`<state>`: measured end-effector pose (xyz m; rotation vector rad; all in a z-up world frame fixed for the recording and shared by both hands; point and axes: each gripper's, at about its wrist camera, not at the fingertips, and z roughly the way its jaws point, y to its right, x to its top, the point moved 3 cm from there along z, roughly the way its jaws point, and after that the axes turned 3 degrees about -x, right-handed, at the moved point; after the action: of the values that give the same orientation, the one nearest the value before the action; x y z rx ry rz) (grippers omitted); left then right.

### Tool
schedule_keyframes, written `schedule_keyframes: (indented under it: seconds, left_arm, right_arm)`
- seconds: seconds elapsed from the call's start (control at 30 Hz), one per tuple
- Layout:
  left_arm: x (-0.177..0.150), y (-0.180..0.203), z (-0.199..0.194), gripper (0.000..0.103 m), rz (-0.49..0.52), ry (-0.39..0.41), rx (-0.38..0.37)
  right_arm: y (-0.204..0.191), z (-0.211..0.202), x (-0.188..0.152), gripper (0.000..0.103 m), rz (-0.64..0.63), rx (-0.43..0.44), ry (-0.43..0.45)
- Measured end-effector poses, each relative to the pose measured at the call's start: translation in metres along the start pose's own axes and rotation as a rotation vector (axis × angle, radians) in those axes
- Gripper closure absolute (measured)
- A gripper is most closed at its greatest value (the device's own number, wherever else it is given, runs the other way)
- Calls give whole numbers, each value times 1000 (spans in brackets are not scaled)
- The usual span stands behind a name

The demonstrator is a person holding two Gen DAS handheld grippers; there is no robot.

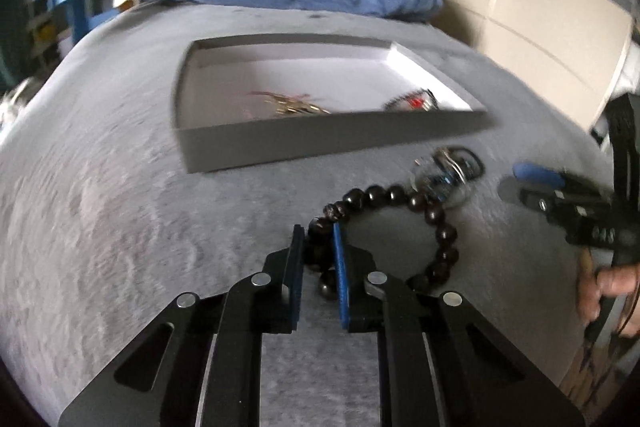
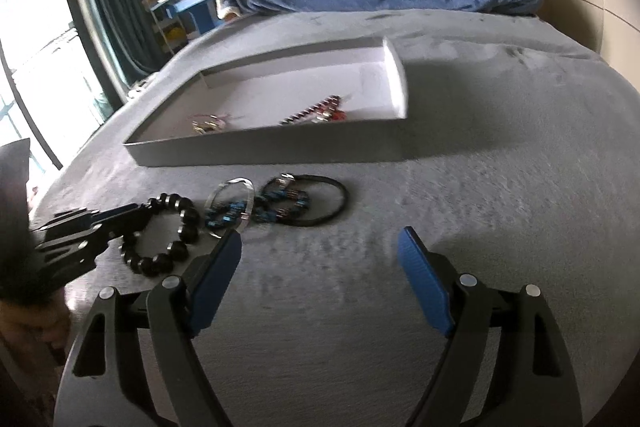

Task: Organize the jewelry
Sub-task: 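Grasp the large black bead bracelet with the left tool while the right tool grasps the silver wire bangle, then carry the black bead bracelet and silver bangle over the tray with both tools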

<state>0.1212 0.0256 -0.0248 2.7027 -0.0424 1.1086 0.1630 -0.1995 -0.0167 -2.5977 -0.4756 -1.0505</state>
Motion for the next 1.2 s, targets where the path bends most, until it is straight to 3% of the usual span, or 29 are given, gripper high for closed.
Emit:
schedule_keyframes:
  seconds: [0.37, 0.67, 0.73, 0.8, 1.2]
  left_arm:
    - [-3, -43, -18, 88, -235, 72, 119]
    - [-3, -39, -11, 87, -223, 33, 109]
    - [-2, -38, -7, 86, -217, 25, 109]
    - [-2, -37, -6, 83, -209, 20, 107]
    - [-2, -32, -4, 80, -183, 10, 93]
  right_arm:
    - [-44, 21, 19, 25, -124, -2, -37]
    - [-71, 49, 14, 25, -295, -75, -110]
    - [-71, 51, 15, 34, -303, -72, -105]
    - [-70, 49, 15, 57, -299, -60, -99]
    - [-29, 2, 16, 57, -131, 30, 11]
